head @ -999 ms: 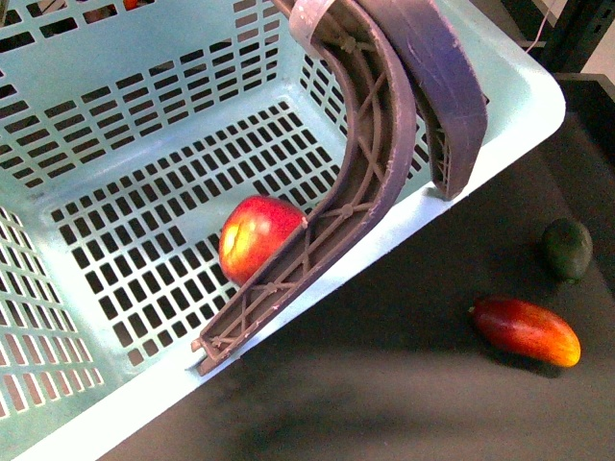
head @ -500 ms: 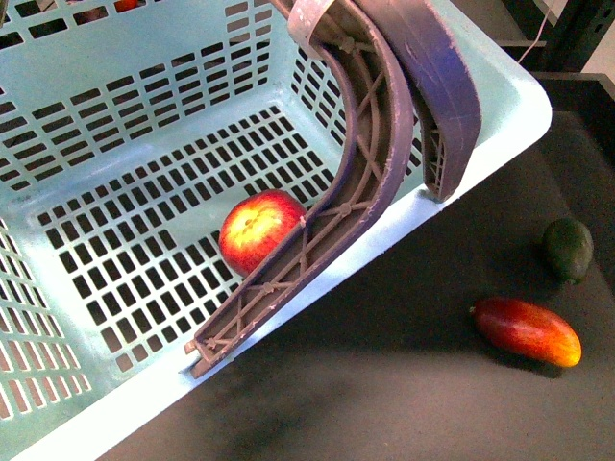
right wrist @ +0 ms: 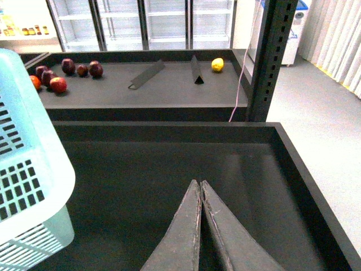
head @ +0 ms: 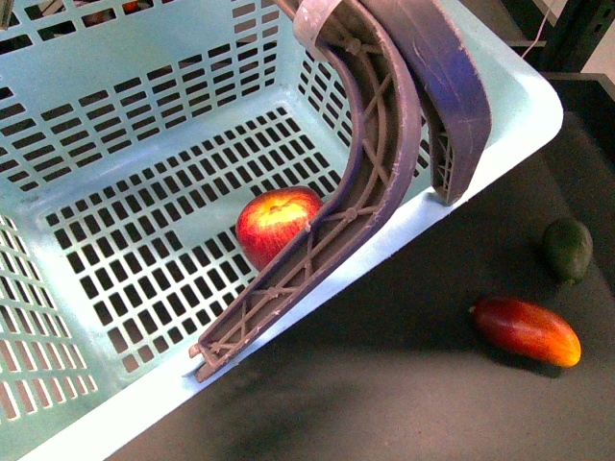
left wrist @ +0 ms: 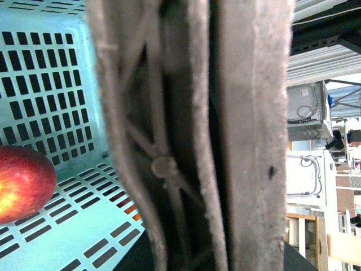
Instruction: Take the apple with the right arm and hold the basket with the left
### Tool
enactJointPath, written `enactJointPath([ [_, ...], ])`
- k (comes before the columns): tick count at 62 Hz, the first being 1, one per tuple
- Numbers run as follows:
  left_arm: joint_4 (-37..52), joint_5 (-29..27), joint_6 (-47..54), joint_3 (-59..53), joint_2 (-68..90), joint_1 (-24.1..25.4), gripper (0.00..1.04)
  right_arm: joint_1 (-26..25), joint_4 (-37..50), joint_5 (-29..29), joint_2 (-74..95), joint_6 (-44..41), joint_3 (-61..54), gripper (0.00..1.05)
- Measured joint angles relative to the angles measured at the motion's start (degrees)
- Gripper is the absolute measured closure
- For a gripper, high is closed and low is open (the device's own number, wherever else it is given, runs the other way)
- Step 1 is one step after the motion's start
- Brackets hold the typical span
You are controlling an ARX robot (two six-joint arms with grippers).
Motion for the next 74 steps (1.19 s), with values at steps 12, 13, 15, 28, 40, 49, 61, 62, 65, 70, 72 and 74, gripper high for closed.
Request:
enactJointPath([
  [12, 0.00, 0.13, -0.04, 0.00, 0.00, 0.00, 0.89, 0.00, -1.11, -0.04, -4.66, -0.02, -3.21, 1.03],
  [13, 0.00, 0.15, -0.07, 0.00, 0.00, 0.00, 0.89, 0.00, -1.64, 0.07, -5.11, 0.00, -3.23, 1.03],
  [15, 0.00, 0.13, -0.04, 0.00, 0.00, 0.00, 0.89, -0.04, -2.58, -0.02, -6.19, 0.00, -3.23, 1.03],
  [28, 0.00, -0.15, 0.11, 0.00, 0.00, 0.00, 0.89, -0.07, -9.03, -0.02, -13.49, 0.00, -3.26, 1.03],
  [40, 0.00, 0.00, 0.02, 0.00, 0.00, 0.00, 0.89, -0.07, -14.47, -0.02, -19.21, 0.00, -3.26, 1.03],
  [49, 0.00, 0.02, -0.02, 0.00, 0.00, 0.00, 0.89, -0.09, -18.05, -0.02, -22.91, 0.00, -3.26, 1.03],
  [61, 0.00, 0.00, -0.02, 0.00, 0.00, 0.00, 0.89, -0.09, -22.21, -0.02, -27.17, 0.00, -3.26, 1.03],
  [62, 0.00, 0.00, -0.02, 0.00, 0.00, 0.00, 0.89, -0.09, -22.40, -0.02, -27.36, 0.00, -3.26, 1.03],
  [65, 0.00, 0.02, -0.02, 0.00, 0.00, 0.00, 0.89, -0.09, -23.37, -0.02, -28.30, 0.00, -3.26, 1.03],
  [70, 0.00, 0.00, 0.00, 0.00, 0.00, 0.00, 0.89, -0.09, -24.76, -0.02, -29.73, 0.00, -3.26, 1.03],
  [72, 0.00, 0.02, 0.00, 0.00, 0.00, 0.00, 0.89, -0.09, -25.24, -0.02, -30.25, 0.00, -3.26, 1.03],
  [74, 0.00, 0.02, 0.00, 0.00, 0.00, 0.00, 0.89, -0.09, -25.73, -0.02, -30.71, 0.00, -3.26, 1.03],
])
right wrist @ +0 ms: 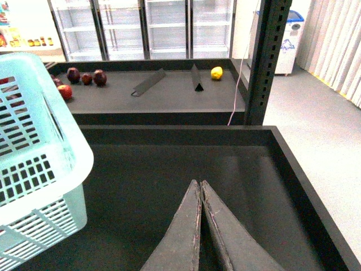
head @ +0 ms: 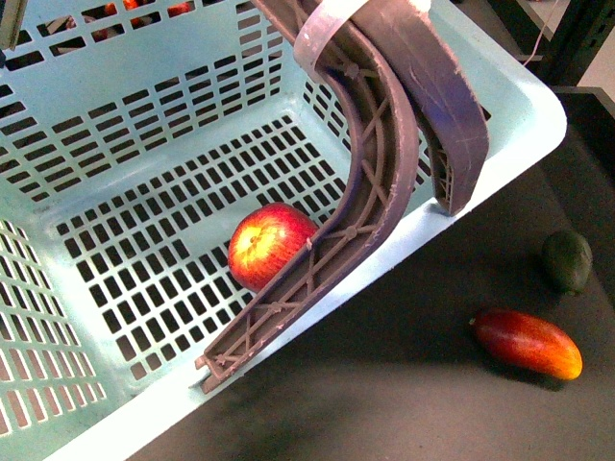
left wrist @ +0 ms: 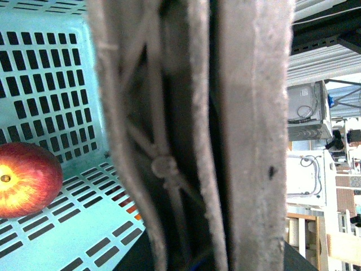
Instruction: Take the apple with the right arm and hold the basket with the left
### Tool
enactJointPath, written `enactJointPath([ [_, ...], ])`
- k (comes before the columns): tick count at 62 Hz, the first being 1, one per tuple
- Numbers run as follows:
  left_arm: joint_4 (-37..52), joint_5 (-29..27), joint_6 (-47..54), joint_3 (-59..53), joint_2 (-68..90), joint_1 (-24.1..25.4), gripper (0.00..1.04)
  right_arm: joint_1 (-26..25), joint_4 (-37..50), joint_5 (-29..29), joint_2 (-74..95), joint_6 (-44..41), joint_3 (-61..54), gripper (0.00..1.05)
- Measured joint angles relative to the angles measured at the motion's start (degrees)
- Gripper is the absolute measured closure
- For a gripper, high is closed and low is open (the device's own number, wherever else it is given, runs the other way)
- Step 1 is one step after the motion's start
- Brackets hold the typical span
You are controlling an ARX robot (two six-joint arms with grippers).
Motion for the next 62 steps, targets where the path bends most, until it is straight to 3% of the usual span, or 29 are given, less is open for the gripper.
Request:
enactJointPath([
  [12, 0.00, -0.02, 0.00, 0.00, 0.00, 0.00, 0.89, 0.00, -2.69, 0.00, -2.69, 0.00, 0.00, 1.03],
  [19, 0.00, -0.02, 0.00, 0.00, 0.00, 0.02, 0.89, 0.00, -12.26, -0.04, -11.06, 0.00, 0.00, 1.03],
  [35, 0.00, 0.07, -0.09, 0.00, 0.02, 0.00, 0.89, 0.00, -12.79, -0.02, -12.44, 0.00, 0.00, 1.03],
  [43, 0.00, -0.04, 0.09, 0.00, 0.02, 0.00, 0.89, 0.00, -12.79, -0.02, -12.46, -0.02, 0.00, 0.84],
  [62, 0.00, -0.02, 0.02, 0.00, 0.02, 0.00, 0.89, 0.00, -12.81, -0.02, -12.48, -0.02, 0.00, 0.28],
])
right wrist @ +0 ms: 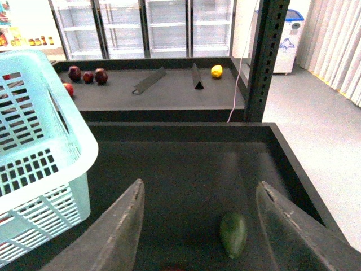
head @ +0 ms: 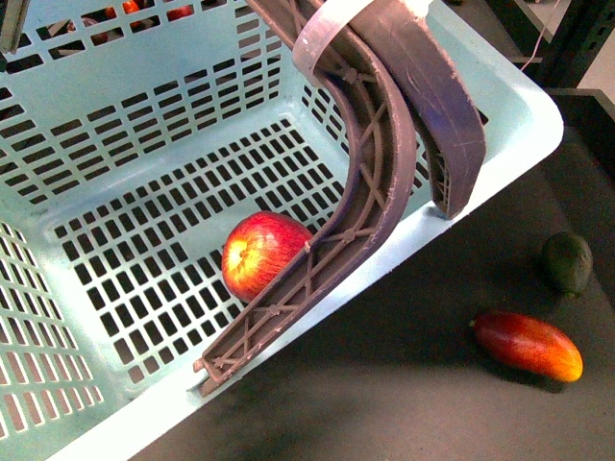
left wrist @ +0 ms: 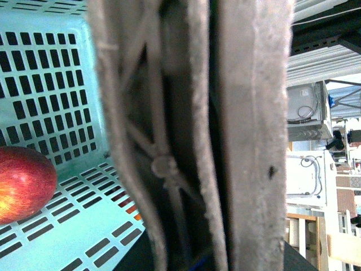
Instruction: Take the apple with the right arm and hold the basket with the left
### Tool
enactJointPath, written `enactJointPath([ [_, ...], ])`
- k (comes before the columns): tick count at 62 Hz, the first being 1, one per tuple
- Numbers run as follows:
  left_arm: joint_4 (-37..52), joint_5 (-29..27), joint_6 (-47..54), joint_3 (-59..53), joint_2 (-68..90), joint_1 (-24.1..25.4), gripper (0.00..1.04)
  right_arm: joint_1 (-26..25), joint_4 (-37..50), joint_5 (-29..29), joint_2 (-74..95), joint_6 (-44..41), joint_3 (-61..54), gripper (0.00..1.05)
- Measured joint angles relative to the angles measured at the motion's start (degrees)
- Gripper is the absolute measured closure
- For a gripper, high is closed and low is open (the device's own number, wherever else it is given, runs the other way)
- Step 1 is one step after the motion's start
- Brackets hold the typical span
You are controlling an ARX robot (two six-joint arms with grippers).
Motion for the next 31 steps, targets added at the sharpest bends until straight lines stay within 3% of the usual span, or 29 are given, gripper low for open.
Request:
enactJointPath([
  [9, 0.00, 0.02, 0.02, 0.00, 0.00, 0.00, 0.89, 0.00, 0.00, 0.00, 0.00, 0.02, 0.00, 0.07],
  [31, 0.00, 0.02, 0.00, 0.00, 0.00, 0.00, 0.89, 0.00, 0.00, 0.00, 0.00, 0.00, 0.00, 0.09],
])
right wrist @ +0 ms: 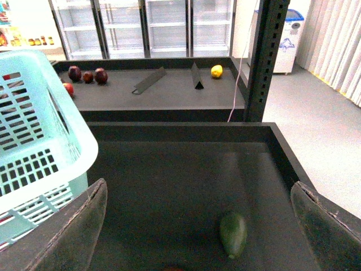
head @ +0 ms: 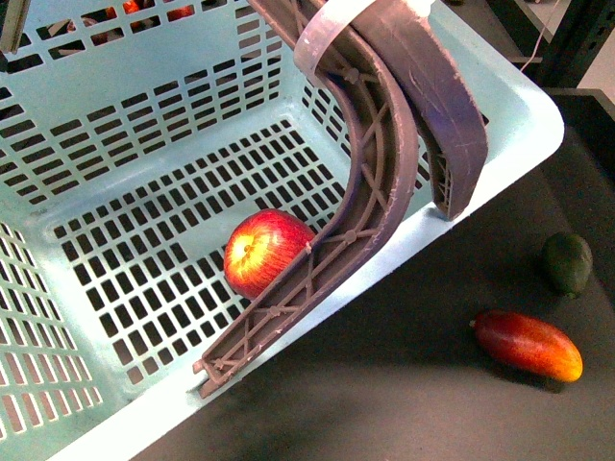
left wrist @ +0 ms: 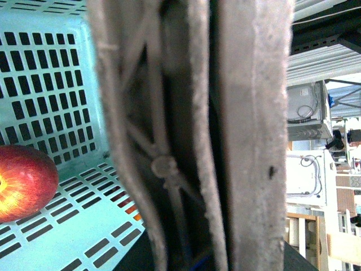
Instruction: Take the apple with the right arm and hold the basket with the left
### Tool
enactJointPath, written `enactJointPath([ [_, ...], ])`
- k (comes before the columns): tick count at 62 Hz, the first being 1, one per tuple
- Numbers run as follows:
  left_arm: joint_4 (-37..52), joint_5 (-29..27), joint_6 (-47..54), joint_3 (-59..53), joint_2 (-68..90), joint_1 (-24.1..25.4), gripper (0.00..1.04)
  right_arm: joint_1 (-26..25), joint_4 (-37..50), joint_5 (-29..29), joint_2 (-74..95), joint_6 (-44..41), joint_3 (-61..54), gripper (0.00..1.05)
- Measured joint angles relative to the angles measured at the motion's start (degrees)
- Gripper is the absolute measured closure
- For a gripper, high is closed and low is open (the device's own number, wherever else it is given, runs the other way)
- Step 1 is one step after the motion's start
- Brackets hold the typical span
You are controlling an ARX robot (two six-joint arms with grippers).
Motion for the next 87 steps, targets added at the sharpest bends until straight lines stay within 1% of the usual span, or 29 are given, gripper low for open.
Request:
enactJointPath([
  [7, 0.00, 0.00, 0.00, 0.00, 0.00, 0.00, 0.89, 0.00, 0.00, 0.00, 0.00, 0.00, 0.00, 0.09],
  [9, 0.24, -1.20, -0.17, 0.00, 0.00, -0.15, 0.89, 0.00, 0.00, 0.00, 0.00, 0.00, 0.00, 0.09],
  [14, 2.89, -12.48, -5.20, 0.31, 0.68, -1.07, 0.89, 0.00, 0.00, -0.13, 0.00, 0.00, 0.00, 0.09],
  [18, 2.99, -18.05, -7.78, 1.70, 1.57, -0.55, 0.89, 0.00, 0.00, -0.09, 0.00, 0.00, 0.00, 0.09],
  [20, 2.99, -19.17, -8.07, 2.91, 2.32, 0.46, 0.89, 0.00, 0.00, -0.09, -0.04, 0.00, 0.00, 0.09],
  [27, 2.99, -18.97, -8.81, 5.60, 4.02, 3.78, 0.89, 0.00, 0.00, -0.09, -0.04, 0.00, 0.00, 0.09],
  [38, 2.89, -14.88, -13.77, 6.64, 7.65, 9.75, 0.89, 0.00, 0.00, -0.11, -0.02, 0.00, 0.00, 0.09],
  [46, 2.58, -13.35, -17.22, 7.21, 12.24, 14.71, 0.89, 0.00, 0.00, -0.09, -0.04, 0.00, 0.00, 0.09],
  [53, 2.49, -13.55, -19.08, 8.41, 15.93, 18.27, 0.89, 0.00, 0.00, -0.09, -0.04, 0.02, 0.00, 0.09],
  [58, 1.14, -14.97, -20.98, 10.43, 20.00, 21.57, 0.89, 0.00, 0.00, -0.11, -0.04, 0.00, 0.00, 0.09],
  [66, 0.26, -15.15, -21.81, 11.56, 23.76, 22.88, 0.89, 0.00, 0.00, -0.11, -0.04, 0.00, 0.00, 0.09],
  [70, 0.26, -14.16, -22.73, 11.45, 24.96, 22.99, 0.89, 0.00, 0.00, -0.11, -0.04, 0.00, 0.00, 0.09],
  [87, 0.02, -13.79, -24.63, 11.10, 25.49, 25.75, 0.89, 0.00, -0.02, -0.09, -0.04, 0.00, 0.00, 0.09],
])
